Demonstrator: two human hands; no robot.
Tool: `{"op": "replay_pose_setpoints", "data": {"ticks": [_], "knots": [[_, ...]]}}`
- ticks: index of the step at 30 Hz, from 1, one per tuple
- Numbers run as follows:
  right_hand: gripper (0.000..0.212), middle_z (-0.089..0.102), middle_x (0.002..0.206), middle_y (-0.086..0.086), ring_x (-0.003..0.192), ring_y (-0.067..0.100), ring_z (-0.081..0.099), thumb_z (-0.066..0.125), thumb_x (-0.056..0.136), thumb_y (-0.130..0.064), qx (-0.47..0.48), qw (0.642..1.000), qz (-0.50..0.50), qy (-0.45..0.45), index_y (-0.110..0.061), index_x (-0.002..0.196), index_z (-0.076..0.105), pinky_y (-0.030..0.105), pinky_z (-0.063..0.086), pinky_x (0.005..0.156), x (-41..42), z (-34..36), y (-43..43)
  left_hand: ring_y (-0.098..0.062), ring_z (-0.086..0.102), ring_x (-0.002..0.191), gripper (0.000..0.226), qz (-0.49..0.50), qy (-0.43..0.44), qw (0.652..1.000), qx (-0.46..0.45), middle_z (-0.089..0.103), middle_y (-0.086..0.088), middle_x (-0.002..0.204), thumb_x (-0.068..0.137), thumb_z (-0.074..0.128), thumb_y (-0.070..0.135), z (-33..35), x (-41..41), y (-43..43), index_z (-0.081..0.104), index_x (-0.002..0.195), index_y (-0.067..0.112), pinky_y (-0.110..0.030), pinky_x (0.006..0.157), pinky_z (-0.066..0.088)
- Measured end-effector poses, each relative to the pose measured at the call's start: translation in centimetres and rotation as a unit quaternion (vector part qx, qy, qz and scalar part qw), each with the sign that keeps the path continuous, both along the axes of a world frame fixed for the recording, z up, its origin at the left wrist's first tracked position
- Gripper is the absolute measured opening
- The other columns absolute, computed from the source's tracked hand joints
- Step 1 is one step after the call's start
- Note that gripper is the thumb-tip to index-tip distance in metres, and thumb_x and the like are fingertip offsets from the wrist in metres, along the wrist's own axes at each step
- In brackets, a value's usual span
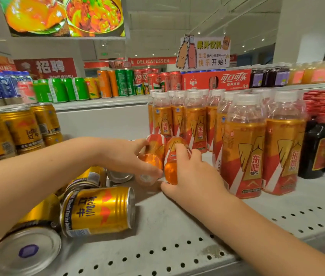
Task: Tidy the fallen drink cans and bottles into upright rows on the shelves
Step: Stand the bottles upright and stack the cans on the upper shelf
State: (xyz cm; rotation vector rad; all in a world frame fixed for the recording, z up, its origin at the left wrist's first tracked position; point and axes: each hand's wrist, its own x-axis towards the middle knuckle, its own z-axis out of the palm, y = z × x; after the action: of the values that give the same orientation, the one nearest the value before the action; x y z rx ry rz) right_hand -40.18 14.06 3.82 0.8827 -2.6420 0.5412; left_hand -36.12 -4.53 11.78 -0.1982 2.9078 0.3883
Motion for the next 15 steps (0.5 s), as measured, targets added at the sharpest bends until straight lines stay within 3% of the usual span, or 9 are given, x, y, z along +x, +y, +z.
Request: {"op": "replay_pose_setpoints", "data": {"ticks": [2,4,7,10,12,14,15], "knots": [[0.084,0.045,0.127,0.01,0.102,0.031,0.063,0.064,0.084,-0.062,-0.017,1.0,0.0,-0.001,-0.022,0.143,0.019,0.033,0.048,0.07,-0.2,0.3,-0.2,-0.003,0.059,0.102,0.117,-0.022,0.004,0.997,-0.078,0.055,0.022,0.122,0.057,0.065,0.092,-0.6,0.4,0.2,0.018,0.152,0.042,-0.016,0.09,0.041],[0.079,0.047,0.123,0.008,0.099,0.029,0.064,0.065,0.084,-0.062,-0.028,1.0,0.001,-0.003,-0.023,0.138,0.023,0.03,0.047,0.066,-0.3,0.4,-0.2,-0.018,0.056,0.106,0.117,-0.021,0.059,0.979,-0.194,0.059,0.011,0.123,0.059,0.056,0.097,-1.5,0.2,1.0,0.023,0.15,0.032,-0.031,0.096,0.041],[0.07,0.047,0.12,0.007,0.096,0.027,0.063,0.064,0.086,-0.054,-0.053,0.998,0.011,-0.019,-0.026,0.135,0.022,0.031,0.051,0.068,-0.4,0.3,0.3,-0.02,0.054,0.09,0.099,-0.017,0.112,0.963,-0.246,0.058,0.008,0.101,0.069,0.052,0.091,-2.2,0.0,2.0,0.032,0.143,0.027,-0.03,0.081,0.04],[0.078,0.044,0.125,0.005,0.098,0.026,0.061,0.062,0.087,-0.051,-0.073,0.996,0.032,-0.045,-0.03,0.147,0.016,0.033,0.05,0.073,-0.4,0.0,1.1,-0.012,0.056,0.08,0.086,0.003,0.135,0.977,-0.162,0.057,0.013,0.094,0.075,0.064,0.07,-1.2,0.8,1.4,0.034,0.146,0.03,-0.021,0.063,0.04],[0.076,0.043,0.127,0.0,0.097,0.022,0.062,0.061,0.088,-0.054,-0.1,0.991,0.05,-0.068,-0.037,0.148,0.018,0.033,0.054,0.077,-0.1,0.0,1.9,-0.005,0.062,0.085,0.079,0.019,0.17,0.983,-0.073,0.061,0.017,0.1,0.078,0.07,0.062,0.1,1.2,0.6,0.04,0.145,0.034,-0.021,0.067,0.045],[0.071,0.04,0.125,-0.01,0.095,0.013,0.059,0.062,0.087,-0.06,-0.131,0.985,0.075,-0.087,-0.048,0.142,0.02,0.027,0.05,0.076,0.5,-0.3,2.7,-0.008,0.07,0.084,0.066,0.032,0.219,0.975,0.009,0.067,0.008,0.11,0.084,0.07,0.055,1.3,1.5,-0.1,0.047,0.141,0.032,-0.024,0.071,0.052],[0.068,0.039,0.123,-0.015,0.091,0.007,0.056,0.063,0.086,-0.062,-0.149,0.98,0.089,-0.094,-0.056,0.138,0.02,0.022,0.046,0.072,0.9,-0.5,3.0,-0.01,0.073,0.078,0.057,0.04,0.246,0.966,0.066,0.07,0.003,0.109,0.088,0.068,0.051,1.9,1.7,-0.3,0.049,0.138,0.029,-0.024,0.066,0.056]]}}
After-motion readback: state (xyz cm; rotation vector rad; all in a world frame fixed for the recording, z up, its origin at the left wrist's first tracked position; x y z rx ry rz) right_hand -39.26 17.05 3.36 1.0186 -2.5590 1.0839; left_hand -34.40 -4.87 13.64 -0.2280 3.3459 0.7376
